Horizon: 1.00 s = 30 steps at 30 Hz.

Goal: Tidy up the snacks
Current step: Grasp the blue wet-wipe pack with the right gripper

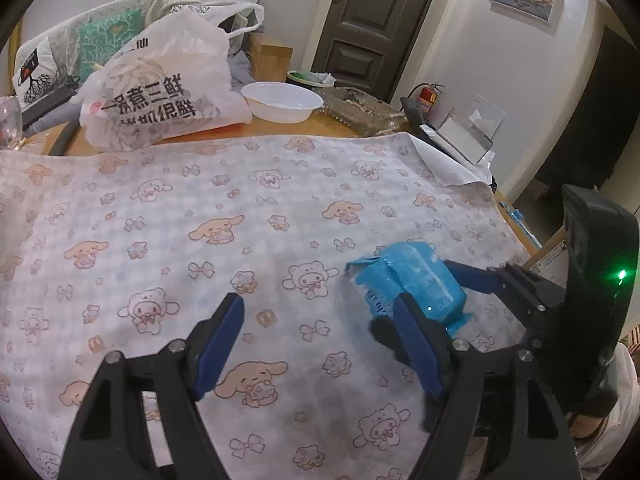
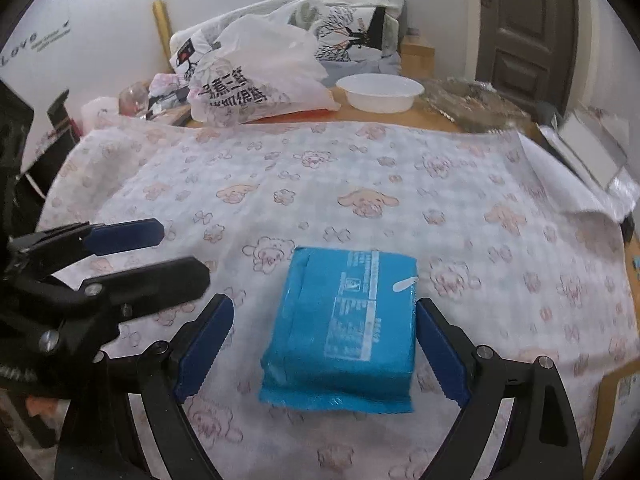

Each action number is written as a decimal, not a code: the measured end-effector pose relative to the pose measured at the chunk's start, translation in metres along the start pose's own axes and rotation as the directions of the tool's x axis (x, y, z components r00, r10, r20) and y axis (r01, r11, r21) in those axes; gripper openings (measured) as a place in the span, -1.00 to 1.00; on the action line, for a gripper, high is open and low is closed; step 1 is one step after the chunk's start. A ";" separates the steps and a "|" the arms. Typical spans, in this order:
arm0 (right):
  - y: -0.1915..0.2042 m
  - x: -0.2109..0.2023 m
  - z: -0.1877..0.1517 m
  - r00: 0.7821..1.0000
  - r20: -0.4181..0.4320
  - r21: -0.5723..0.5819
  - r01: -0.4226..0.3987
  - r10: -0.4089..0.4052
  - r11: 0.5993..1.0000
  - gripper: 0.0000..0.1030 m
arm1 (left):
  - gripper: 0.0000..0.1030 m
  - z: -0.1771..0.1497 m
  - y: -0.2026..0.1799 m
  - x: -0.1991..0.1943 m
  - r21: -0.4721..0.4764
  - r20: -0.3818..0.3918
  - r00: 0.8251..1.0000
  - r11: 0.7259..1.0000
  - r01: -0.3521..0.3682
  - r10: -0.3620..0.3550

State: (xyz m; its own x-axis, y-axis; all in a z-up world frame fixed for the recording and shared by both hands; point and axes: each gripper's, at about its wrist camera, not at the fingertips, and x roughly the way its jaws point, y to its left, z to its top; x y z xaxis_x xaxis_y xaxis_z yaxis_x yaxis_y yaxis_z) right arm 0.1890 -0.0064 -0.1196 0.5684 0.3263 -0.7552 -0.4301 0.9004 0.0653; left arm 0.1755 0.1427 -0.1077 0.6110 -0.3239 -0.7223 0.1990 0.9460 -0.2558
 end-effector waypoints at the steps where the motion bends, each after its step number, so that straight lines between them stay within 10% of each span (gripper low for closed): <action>1: 0.003 0.002 0.000 1.000 0.004 -0.022 0.012 -0.012 1.000 0.74 | 0.44 0.000 0.000 0.001 0.002 0.001 1.000 1.000 0.001 -0.001; 7: -0.005 0.004 -0.007 0.996 -0.013 -0.049 0.087 -0.087 0.995 0.67 | 0.44 0.000 -0.005 0.001 0.014 0.000 1.000 1.000 0.007 -0.007; 10: -0.010 0.000 -0.009 0.998 -0.028 -0.052 0.056 -0.058 0.997 0.25 | 0.44 -0.001 -0.007 0.001 0.015 -0.002 1.000 1.000 0.010 -0.010; 24: 0.011 -0.044 -0.018 0.996 0.057 -0.085 -0.063 0.068 0.994 0.19 | 0.44 -0.006 -0.023 -0.020 -0.019 0.002 0.992 0.991 0.130 -0.130; 30: 0.026 -0.094 -0.017 0.963 0.196 -0.115 -0.163 0.183 0.980 0.19 | 0.42 -0.006 -0.036 -0.054 -0.030 0.066 0.967 0.968 0.250 -0.247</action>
State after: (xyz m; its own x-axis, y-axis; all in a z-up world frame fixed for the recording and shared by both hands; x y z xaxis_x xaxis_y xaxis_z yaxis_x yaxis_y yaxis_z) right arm 0.1119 -0.0183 -0.0582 0.6061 0.5357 -0.5879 -0.5950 0.7959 0.1118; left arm 0.1304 0.1261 -0.0631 0.5919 -0.5463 -0.5927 0.3221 0.8344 -0.4474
